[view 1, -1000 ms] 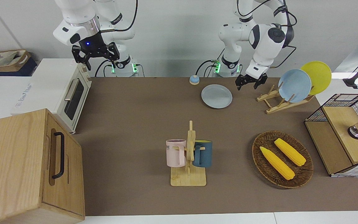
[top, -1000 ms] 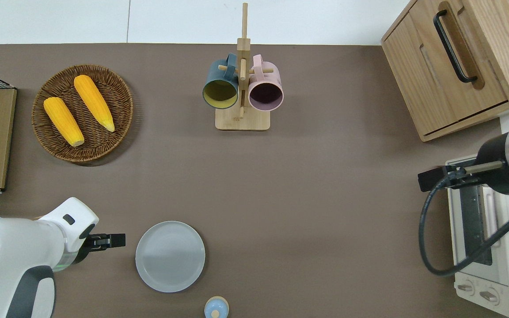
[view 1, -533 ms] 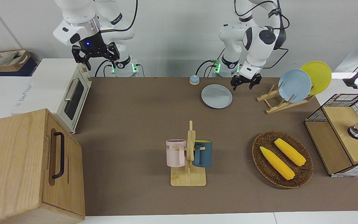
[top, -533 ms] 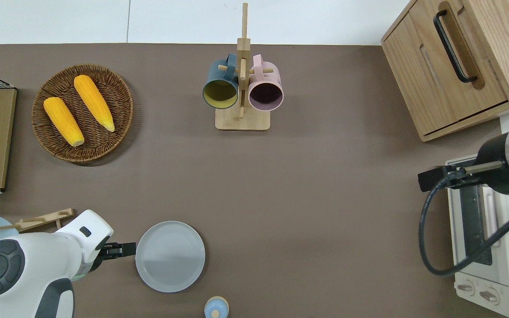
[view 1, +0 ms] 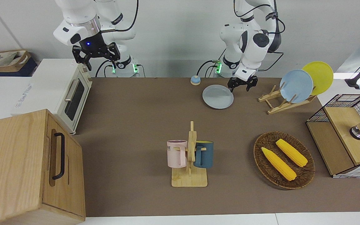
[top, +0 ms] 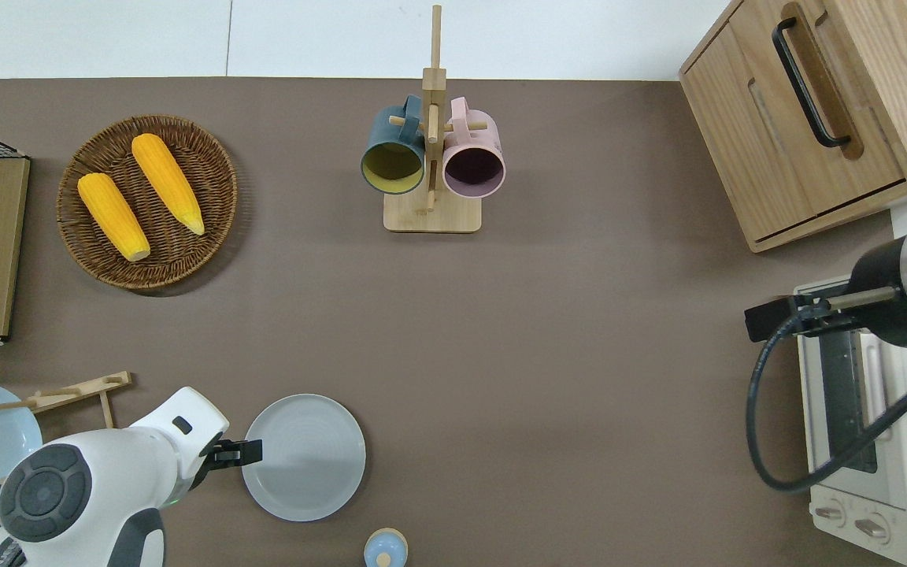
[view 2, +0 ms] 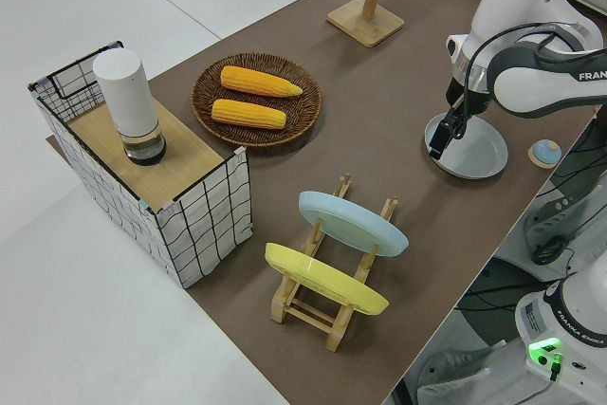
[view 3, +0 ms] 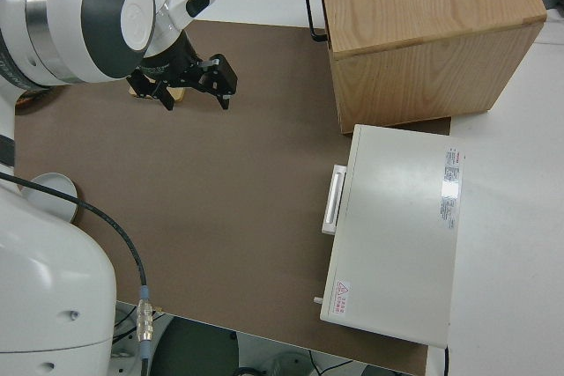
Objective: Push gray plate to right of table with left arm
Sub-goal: 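Lower the left gripper against the gray plate's rim nearest it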
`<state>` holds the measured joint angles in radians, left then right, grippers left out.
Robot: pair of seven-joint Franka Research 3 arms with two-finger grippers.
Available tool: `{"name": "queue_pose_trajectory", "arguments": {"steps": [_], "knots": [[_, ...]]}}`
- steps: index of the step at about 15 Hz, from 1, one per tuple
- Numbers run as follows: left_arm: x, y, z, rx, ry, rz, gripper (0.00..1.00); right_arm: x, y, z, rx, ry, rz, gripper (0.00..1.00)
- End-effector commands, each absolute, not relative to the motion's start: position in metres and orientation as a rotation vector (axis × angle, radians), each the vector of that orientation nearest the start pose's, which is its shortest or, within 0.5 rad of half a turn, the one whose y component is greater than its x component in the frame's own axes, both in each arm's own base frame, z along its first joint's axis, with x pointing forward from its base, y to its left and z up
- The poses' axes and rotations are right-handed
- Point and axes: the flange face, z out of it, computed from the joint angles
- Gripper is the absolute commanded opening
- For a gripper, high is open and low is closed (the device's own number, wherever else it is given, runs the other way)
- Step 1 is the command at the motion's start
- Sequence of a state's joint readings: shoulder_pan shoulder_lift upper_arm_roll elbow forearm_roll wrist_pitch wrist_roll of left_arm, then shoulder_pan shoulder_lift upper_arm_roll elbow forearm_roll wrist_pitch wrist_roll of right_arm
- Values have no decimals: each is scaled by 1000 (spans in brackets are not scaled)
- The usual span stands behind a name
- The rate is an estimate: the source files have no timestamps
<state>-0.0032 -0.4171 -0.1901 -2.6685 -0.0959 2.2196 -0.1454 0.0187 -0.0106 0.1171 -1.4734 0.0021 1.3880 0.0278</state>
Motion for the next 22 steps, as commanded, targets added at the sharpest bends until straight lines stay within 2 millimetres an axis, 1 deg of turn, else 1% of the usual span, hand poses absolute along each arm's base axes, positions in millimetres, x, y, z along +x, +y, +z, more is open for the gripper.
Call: {"name": "queue_pose_trajectory", "arguments": {"steps": [1,4,7,11,13,14,17,22], "knots": [[361,-79,350,-3151,-78,-5,998,524,70,664,-3131,-162,121,983],[355,-77,338,-3159,-95,-32,998,524,71,664,-3131,-164,121,983],[350,-81,330,-3164,-84,-49,995,524,71,664,-3131,-162,121,983],[352,-81,323,-3168,-87,-67,993,524,70,664,-3131,-161,121,983],[351,-88,311,-3169,-60,-84,991,524,71,664,-3131,-162,121,983],[352,-87,308,-3171,-70,-84,993,524,71,664,-3131,-164,121,983],[352,-89,306,-3171,-65,-81,991,524,71,664,-3131,-161,121,983],[356,-90,292,-3175,-65,-83,991,524,71,664,-3131,-164,121,983]]}}
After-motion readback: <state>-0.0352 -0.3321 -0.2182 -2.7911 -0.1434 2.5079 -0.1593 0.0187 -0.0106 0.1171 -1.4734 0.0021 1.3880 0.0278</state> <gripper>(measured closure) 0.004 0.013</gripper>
